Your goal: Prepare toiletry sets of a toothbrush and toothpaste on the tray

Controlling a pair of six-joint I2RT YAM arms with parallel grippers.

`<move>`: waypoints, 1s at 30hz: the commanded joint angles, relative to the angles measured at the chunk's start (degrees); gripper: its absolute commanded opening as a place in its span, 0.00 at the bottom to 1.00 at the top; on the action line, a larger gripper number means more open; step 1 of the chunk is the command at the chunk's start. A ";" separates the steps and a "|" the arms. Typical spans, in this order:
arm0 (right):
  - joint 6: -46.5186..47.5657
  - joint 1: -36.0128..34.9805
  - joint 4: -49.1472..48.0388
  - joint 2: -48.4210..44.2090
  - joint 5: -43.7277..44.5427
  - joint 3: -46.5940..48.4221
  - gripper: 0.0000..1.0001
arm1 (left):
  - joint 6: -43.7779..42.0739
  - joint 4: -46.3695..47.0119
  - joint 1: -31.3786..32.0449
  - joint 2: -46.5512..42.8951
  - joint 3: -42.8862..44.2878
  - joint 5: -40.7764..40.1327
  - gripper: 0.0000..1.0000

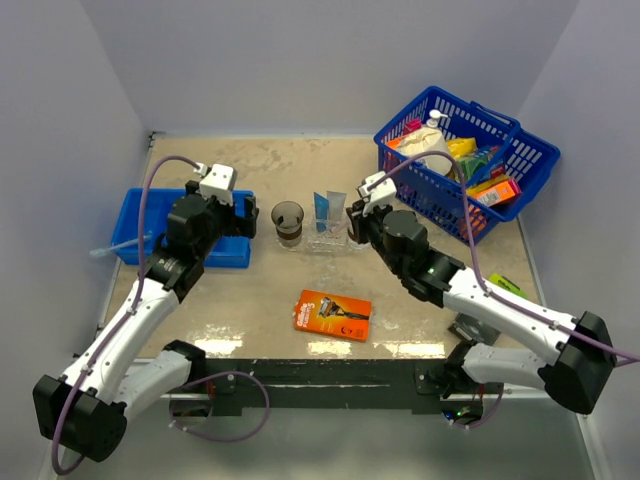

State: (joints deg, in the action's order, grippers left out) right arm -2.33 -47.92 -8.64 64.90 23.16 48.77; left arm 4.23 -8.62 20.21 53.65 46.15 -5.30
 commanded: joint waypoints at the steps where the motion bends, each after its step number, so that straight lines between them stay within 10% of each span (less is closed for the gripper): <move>1: 0.83 0.11 -3.92 0.75 1.54 -0.61 0.00 | 1.22 2.29 -0.69 -0.21 -0.27 0.38 1.00; 30: 2.06 0.11 -15.52 7.33 1.54 -5.97 0.00 | 0.87 2.47 -1.57 1.02 -0.27 0.82 1.00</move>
State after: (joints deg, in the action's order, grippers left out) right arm -1.19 -47.92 -19.59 71.00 23.53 42.92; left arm 4.93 -8.56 19.14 54.76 46.11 -4.86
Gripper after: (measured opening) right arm 0.187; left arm 0.997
